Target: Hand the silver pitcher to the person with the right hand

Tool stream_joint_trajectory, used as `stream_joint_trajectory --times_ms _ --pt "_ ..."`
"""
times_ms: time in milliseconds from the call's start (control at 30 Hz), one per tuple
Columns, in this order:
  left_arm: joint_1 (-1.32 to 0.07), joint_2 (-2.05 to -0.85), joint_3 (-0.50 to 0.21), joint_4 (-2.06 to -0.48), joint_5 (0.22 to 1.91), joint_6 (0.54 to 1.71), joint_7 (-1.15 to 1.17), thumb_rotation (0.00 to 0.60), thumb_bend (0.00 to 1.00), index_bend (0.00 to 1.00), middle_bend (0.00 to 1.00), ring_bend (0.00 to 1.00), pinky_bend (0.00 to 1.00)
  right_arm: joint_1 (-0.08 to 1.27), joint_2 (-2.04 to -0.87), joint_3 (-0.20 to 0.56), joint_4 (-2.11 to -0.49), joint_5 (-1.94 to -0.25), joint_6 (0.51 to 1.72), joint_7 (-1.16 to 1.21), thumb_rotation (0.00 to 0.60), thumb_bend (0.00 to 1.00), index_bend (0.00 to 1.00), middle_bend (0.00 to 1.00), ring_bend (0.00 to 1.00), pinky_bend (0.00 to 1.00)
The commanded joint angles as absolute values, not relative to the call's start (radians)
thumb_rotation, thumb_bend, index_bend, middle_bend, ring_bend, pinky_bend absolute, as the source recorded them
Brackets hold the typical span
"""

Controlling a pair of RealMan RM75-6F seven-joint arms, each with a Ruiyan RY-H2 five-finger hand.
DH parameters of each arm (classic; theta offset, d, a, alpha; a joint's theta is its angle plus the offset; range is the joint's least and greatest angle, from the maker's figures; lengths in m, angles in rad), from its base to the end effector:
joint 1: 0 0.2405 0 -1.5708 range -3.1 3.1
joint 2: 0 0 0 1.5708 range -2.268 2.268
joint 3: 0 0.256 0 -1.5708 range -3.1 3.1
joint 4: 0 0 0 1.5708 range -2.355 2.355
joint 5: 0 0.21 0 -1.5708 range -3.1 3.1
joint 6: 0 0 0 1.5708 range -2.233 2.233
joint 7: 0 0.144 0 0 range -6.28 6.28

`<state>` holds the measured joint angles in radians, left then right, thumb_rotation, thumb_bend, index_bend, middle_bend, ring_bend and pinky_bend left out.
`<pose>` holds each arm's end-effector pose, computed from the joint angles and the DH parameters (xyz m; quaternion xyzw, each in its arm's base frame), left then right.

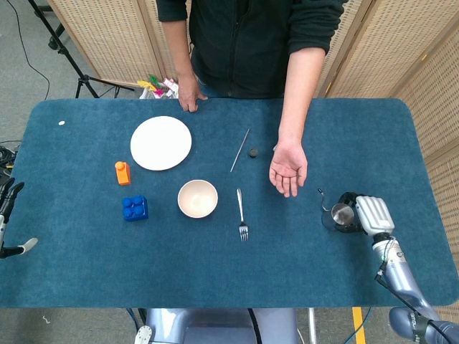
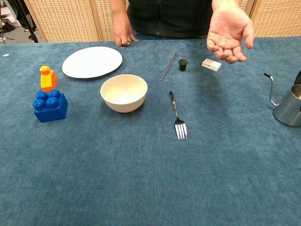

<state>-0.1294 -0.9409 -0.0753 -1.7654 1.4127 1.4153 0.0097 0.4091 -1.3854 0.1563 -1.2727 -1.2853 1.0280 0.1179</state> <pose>-0.2955 0.1973 0.1992 -0.5928 -0.3951 -0.3690 0.5969 -0.3140 -0.3079 0.0733 0.6173 -0.4756 0.3594 0.5134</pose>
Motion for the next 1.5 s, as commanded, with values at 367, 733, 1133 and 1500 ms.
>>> stream_joint_trajectory --times_ms 367,733,1133,1500 --pt "-0.127 -0.930 -0.072 -1.765 1.421 1.416 -0.015 0.600 0.00 0.00 0.00 0.00 0.00 0.314 -1.180 0.135 -1.459 -1.437 1.242 0.260 0.600 0.41 0.53 0.55 0.51 0.46" --pt "-0.132 -0.929 -0.073 -1.766 1.417 1.407 -0.014 0.600 0.00 0.00 0.00 0.00 0.00 0.291 -1.026 0.210 -1.655 -1.496 1.407 0.275 0.600 0.47 0.56 0.58 0.52 0.46" --pt "-0.140 -0.925 -0.075 -1.767 1.408 1.392 -0.019 0.600 0.00 0.00 0.00 0.00 0.00 0.442 -0.980 0.320 -1.924 -1.509 1.336 0.011 0.600 0.55 0.57 0.59 0.54 0.46" --pt "-0.145 -0.924 -0.075 -1.763 1.401 1.381 -0.023 0.600 0.00 0.00 0.00 0.00 0.00 0.577 -1.091 0.346 -1.881 -1.297 1.180 -0.188 0.600 0.62 0.57 0.59 0.54 0.46"
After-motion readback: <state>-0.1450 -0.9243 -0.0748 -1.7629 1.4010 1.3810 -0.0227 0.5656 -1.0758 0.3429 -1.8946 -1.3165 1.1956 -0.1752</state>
